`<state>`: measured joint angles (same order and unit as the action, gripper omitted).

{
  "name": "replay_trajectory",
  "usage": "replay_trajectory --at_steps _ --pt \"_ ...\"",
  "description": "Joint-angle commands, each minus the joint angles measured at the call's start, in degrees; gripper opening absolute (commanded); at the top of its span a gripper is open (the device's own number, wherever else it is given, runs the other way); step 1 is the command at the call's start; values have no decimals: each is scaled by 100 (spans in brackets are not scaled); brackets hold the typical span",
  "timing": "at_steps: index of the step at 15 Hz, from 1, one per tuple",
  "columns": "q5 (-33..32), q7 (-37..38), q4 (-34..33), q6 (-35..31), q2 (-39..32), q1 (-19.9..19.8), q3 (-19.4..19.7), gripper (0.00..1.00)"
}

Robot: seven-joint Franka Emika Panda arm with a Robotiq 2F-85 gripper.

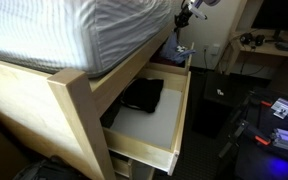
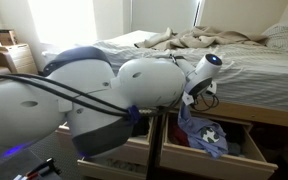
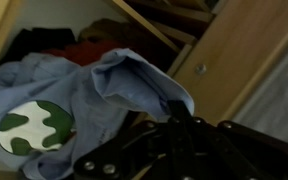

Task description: Move the blue shirt from the left drawer to the one on the right

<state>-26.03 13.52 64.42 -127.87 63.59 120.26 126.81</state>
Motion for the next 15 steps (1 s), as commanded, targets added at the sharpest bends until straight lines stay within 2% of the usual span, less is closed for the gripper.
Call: replay_trajectory --at_steps 1,5,8,9,10,11,12,15 --pt "-9 -36 1390 -108 -457 -814 -131 0" --pt "-226 -194 2291 -587 -781 -1549 -405 0" --pt "-546 -40 2778 -926 -1042 -1888 -243 0" --pt "-671 451 2714 -1269 -1231 -1418 50 0" --pt "-817 753 2747 -1549 -1331 -1310 213 0" --pt "-949 1023 2768 -1822 -1418 -1186 358 26" --pt "-619 380 2436 -1397 -1008 -1388 87 2" --pt "-723 788 2503 -1697 -1205 -1068 324 22"
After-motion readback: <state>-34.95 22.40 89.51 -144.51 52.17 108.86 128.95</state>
